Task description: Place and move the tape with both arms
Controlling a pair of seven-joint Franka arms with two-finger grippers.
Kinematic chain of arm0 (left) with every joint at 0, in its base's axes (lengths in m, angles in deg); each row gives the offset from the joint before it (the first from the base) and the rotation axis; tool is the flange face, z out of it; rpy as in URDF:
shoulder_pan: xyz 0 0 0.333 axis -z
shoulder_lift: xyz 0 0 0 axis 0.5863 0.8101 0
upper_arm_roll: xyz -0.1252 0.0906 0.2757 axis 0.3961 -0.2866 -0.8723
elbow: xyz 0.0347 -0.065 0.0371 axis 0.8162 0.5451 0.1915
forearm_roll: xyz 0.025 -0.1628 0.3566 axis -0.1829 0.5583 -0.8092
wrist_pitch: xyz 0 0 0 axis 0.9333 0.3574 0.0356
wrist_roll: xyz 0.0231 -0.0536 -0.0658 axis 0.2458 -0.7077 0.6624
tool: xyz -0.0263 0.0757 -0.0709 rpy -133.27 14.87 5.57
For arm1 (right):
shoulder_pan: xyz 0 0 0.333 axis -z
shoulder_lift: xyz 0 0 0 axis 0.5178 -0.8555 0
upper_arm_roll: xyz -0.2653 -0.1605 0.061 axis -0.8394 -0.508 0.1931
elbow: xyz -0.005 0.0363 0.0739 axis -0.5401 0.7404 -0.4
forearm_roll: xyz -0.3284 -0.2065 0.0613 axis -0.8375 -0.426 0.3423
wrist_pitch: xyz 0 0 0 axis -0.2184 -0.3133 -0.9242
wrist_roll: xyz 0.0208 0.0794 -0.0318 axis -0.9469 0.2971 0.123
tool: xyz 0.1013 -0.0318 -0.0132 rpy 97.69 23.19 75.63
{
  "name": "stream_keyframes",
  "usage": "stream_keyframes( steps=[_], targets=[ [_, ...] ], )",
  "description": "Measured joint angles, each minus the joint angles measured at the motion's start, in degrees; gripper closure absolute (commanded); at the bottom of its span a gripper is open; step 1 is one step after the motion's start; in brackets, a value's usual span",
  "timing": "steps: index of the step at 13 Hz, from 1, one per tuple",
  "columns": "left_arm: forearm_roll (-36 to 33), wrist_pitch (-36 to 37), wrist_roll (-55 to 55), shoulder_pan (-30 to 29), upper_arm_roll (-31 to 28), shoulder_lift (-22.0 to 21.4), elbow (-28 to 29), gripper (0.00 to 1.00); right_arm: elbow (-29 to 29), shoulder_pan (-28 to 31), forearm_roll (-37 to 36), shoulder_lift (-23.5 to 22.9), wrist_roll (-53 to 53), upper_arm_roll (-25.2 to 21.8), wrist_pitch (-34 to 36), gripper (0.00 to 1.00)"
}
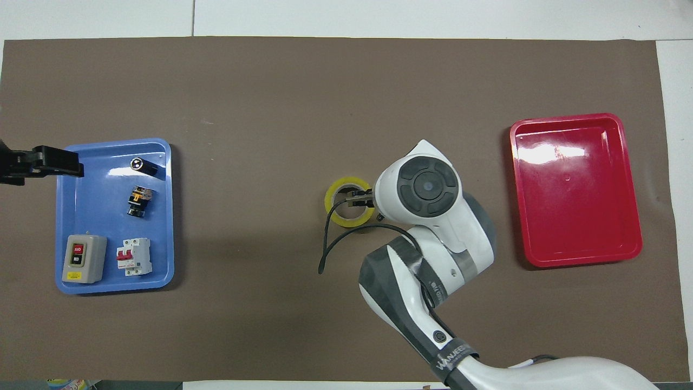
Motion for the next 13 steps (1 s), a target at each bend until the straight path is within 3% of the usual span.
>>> stream_keyframes(
  steps=[2, 5, 6, 7, 13],
  targets=[
    [0.5, 5.2, -2.4, -1.5, 0.0, 1.6, -5.6, 0.0, 0.0, -1.0, -1.4, -2.6, -0.5, 0.0, -1.9, 0.0],
    [0.5, 9.2, -3.0, -1.6, 0.3, 3.3, -8.5, 0.0, 0.0, -0.9, -3.4, -4.7, -0.5, -0.2, -5.3, 0.23],
    [0.5, 9.7, -3.0, -1.4, 0.6, 3.4, -8.1, 0.0, 0.0, -0.9, -3.4, -5.3, -0.5, -0.2, -6.5, 0.67],
    [0.5, 9.9, -3.0, -1.3, 0.9, 3.4, -7.7, 0.0, 0.0, -0.9, -3.5, -5.9, -0.5, -0.2, -7.2, 1.0],
    [0.5, 10.3, -3.0, -1.3, 1.3, 3.4, -7.6, 0.0, -1.9, -0.9, -3.7, -6.4, -0.5, -0.2, -4.5, 1.0]
  ],
)
